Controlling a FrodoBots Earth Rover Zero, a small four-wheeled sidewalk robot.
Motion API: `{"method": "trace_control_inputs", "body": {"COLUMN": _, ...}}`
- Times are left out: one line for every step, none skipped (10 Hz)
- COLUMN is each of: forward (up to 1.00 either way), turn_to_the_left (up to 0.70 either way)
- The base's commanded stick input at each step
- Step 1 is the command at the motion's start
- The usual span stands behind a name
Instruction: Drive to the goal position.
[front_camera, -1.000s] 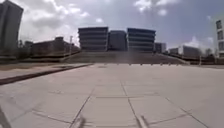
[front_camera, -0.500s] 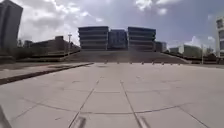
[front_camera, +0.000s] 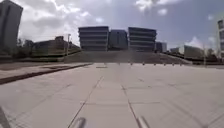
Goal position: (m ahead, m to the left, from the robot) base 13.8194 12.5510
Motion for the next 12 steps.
{"method": "trace_control_inputs", "body": {"forward": 1.00, "turn_to_the_left": 0.00}}
{"method": "trace_control_inputs", "body": {"forward": 1.00, "turn_to_the_left": 0.00}}
{"method": "trace_control_inputs", "body": {"forward": 1.00, "turn_to_the_left": 0.00}}
{"method": "trace_control_inputs", "body": {"forward": 1.00, "turn_to_the_left": 0.00}}
{"method": "trace_control_inputs", "body": {"forward": 1.00, "turn_to_the_left": 0.00}}
{"method": "trace_control_inputs", "body": {"forward": 1.00, "turn_to_the_left": 0.00}}
{"method": "trace_control_inputs", "body": {"forward": 1.00, "turn_to_the_left": 0.00}}
{"method": "trace_control_inputs", "body": {"forward": 1.00, "turn_to_the_left": 0.00}}
{"method": "trace_control_inputs", "body": {"forward": 1.00, "turn_to_the_left": 0.00}}
{"method": "trace_control_inputs", "body": {"forward": 1.00, "turn_to_the_left": 0.00}}
{"method": "trace_control_inputs", "body": {"forward": 1.00, "turn_to_the_left": 0.00}}
{"method": "trace_control_inputs", "body": {"forward": 1.00, "turn_to_the_left": 0.00}}
